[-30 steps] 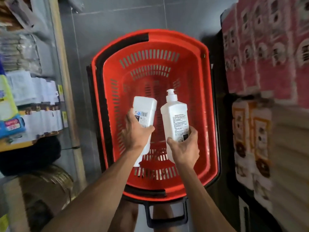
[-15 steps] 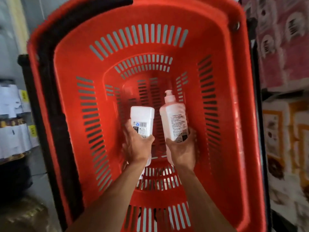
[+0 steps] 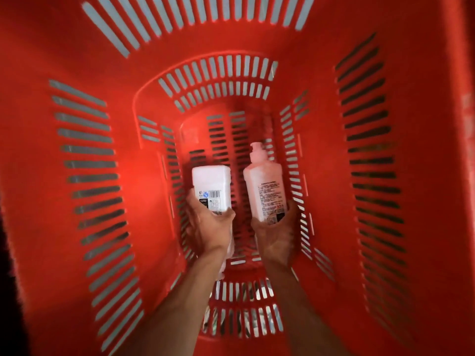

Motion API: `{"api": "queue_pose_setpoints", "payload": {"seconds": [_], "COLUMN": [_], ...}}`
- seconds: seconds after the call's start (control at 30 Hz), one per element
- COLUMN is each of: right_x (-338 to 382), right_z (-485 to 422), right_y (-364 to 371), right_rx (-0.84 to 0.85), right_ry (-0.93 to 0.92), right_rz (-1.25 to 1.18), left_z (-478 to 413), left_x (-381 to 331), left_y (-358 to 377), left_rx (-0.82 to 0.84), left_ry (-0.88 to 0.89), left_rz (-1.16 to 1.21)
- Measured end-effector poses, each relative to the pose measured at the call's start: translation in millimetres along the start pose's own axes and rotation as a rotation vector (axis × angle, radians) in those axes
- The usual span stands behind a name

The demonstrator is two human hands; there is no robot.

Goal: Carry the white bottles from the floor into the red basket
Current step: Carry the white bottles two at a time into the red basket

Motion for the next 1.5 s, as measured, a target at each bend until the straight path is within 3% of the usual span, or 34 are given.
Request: {"api": "queue_pose_setpoints", "payload": {"seconds": [0.1,0.2,0.33,0.43,0.6,0.7,0.9,1.23,1.5], "right_x": [-2,-3,0,21,102,139,194,210,205], "right_z": [0,1,8,28,94,139,222,350,429], "right_y": [7,15,6,-22,-115,-173,-299,-499,-568], "right_rx": [-0.041,0.03,0.156,0.234,0.232,0.263,0.302,0.22,0.139], "right_ry": [-0.043,-0.02,0.054,0.016,-0.165,-0.217,-0.333,-0.487,-0.576], "right_rz": [0.028,0.053,0.013,-0.076,-0.016,0.032,0.032,0.209,0.388], "left_z": [-2,1,6,33,81,117,193,326,397], "left_x": [0,-7,-13,-39,-126,-173,-271,-400,-459], "left_y": [1,2,-6,-37,-127,-181,-262,-385,-432], "left_rx": [-0.04,-0.019,0.114,0.266,0.331,0.312,0.323,0.379,0.423], "left_ry": [0.044,0.022,-0.031,0.015,0.217,0.201,0.346,0.676,0.946], "left_rz": [-0.02,-0.071,-0.031,-0.141,-0.226,-0.249,-0.31,-0.555,-0.676]}}
Point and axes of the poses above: each hand's wrist, its own z-axis away from the middle knuckle, its own y-axis out of the palm, x = y × z, the point moved 7 cm from there along -z, towards the middle knuckle, and after that the axes turned 7 degrees about y, right-handed, at the moved point
